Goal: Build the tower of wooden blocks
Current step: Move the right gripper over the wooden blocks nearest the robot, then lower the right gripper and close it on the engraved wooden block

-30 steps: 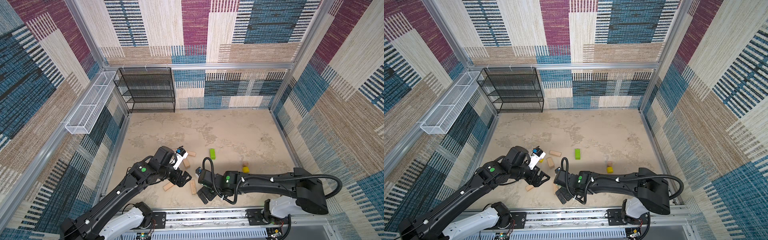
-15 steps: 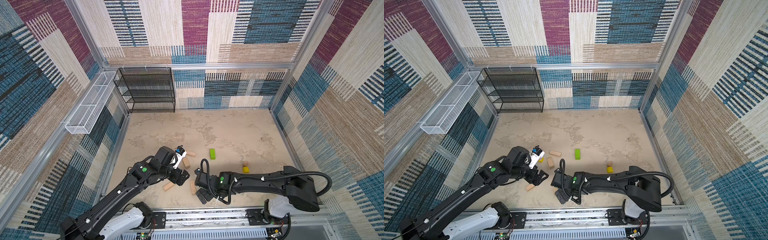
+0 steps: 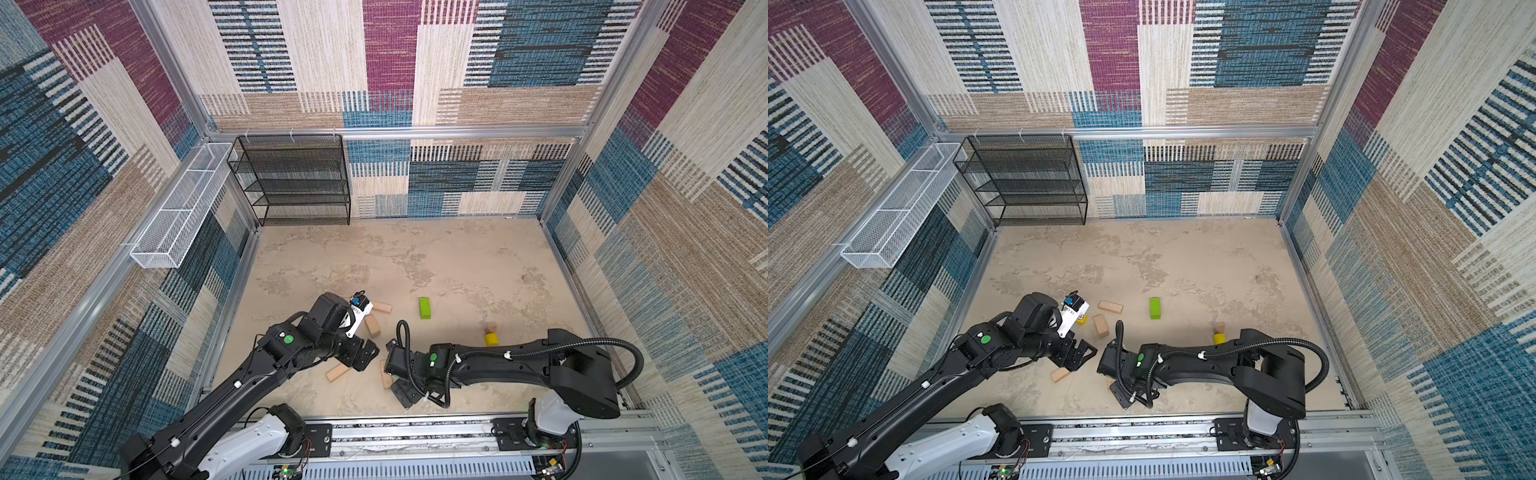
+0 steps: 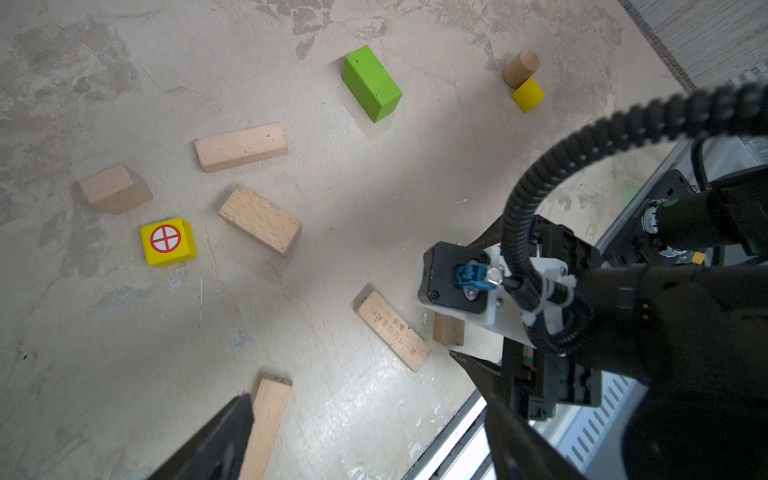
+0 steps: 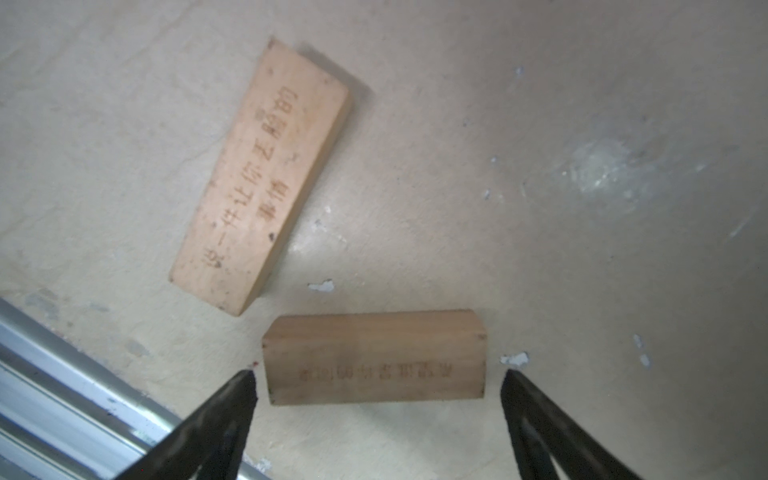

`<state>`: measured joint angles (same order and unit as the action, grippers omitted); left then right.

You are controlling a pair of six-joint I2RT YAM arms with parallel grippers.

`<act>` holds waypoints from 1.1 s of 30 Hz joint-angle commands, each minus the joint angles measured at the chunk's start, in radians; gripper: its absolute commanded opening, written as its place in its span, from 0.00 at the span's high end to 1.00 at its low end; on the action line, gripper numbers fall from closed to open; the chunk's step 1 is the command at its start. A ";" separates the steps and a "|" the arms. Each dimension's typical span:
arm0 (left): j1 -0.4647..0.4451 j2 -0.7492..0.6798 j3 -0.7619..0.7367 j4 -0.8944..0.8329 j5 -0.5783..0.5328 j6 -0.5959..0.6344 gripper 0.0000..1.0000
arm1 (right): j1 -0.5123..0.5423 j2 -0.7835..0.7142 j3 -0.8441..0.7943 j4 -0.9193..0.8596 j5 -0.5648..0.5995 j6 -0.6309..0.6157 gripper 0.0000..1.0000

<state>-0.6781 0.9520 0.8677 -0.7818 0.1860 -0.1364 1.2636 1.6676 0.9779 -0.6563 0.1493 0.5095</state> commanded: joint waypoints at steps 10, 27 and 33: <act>-0.008 -0.001 0.002 -0.019 -0.011 -0.023 0.08 | 0.001 0.036 0.023 -0.009 0.015 -0.014 0.14; -0.011 0.003 0.003 -0.019 -0.018 -0.024 0.08 | 0.001 -0.001 0.021 -0.044 0.016 0.022 0.38; -0.011 0.005 0.002 -0.019 -0.021 -0.025 0.08 | 0.001 -0.040 0.006 -0.054 0.027 0.048 0.58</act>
<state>-0.6891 0.9562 0.8677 -0.7822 0.1795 -0.1478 1.2636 1.6463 0.9936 -0.7017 0.1532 0.5266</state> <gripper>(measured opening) 0.919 0.775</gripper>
